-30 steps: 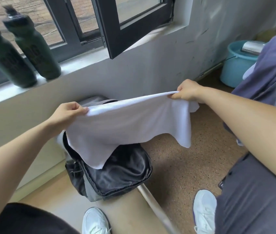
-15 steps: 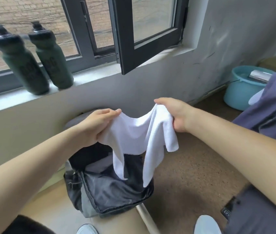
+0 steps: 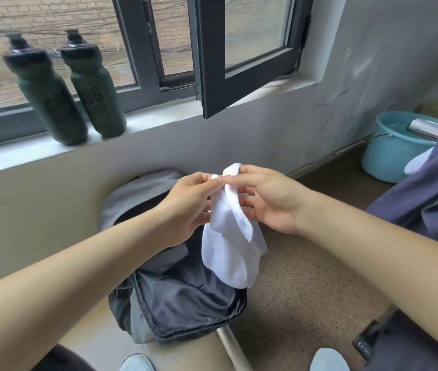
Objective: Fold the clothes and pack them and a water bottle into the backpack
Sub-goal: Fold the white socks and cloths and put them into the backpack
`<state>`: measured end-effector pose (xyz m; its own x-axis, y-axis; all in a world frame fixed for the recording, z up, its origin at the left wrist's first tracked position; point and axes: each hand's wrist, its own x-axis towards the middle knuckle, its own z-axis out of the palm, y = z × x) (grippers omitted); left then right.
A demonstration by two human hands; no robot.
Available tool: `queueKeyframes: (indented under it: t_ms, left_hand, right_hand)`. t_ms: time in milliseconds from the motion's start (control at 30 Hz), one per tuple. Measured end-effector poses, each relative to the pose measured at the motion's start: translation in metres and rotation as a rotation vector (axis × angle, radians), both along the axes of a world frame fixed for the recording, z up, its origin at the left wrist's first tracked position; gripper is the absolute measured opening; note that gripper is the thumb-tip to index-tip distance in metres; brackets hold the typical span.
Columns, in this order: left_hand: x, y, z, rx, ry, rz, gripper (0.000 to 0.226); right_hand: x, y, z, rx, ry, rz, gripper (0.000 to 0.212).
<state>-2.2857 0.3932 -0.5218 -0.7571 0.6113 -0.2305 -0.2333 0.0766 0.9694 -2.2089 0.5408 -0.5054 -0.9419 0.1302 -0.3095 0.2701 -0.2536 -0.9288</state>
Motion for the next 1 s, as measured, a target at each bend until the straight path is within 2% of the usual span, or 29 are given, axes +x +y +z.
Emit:
queueKeyframes:
  t_ms: [100, 167, 300, 500, 667, 767, 867, 933, 1000]
  left_hand:
    - [-0.002, -0.001, 0.001, 0.028, 0.010, 0.020, 0.011]
    - [-0.003, -0.002, 0.002, 0.034, 0.017, 0.023, 0.011]
    - [-0.004, -0.001, 0.003, -0.008, 0.079, 0.052, 0.014]
    - [-0.005, -0.002, 0.003, -0.059, 0.145, 0.096, 0.016]
    - [-0.004, -0.001, 0.005, -0.048, 0.138, 0.104, 0.016]
    - [-0.001, 0.000, 0.005, -0.022, 0.095, 0.071, 0.015]
    - [0.001, 0.002, 0.007, 0.015, 0.036, 0.070, 0.014]
    - [-0.002, 0.001, 0.009, 0.033, -0.020, 0.083, 0.019]
    - [-0.005, -0.002, 0.010, 0.047, -0.059, 0.069, 0.024]
  right_hand:
    - [0.006, -0.003, -0.001, 0.052, 0.009, 0.079, 0.044]
    - [0.007, -0.007, -0.001, 0.045, 0.014, 0.093, 0.049]
    - [0.005, -0.005, -0.002, -0.011, 0.010, -0.008, 0.043]
    - [0.004, 0.001, -0.002, 0.013, -0.026, -0.144, 0.035]
    - [0.005, -0.003, 0.001, -0.028, 0.003, -0.131, 0.026]
    - [0.006, -0.010, 0.002, -0.068, 0.036, -0.135, 0.028]
    - [0.007, -0.013, 0.003, -0.139, 0.074, -0.147, 0.044]
    - [0.009, -0.011, 0.006, -0.072, 0.140, -0.083, 0.048]
    - [0.014, -0.010, 0.008, 0.096, 0.233, 0.013, 0.050]
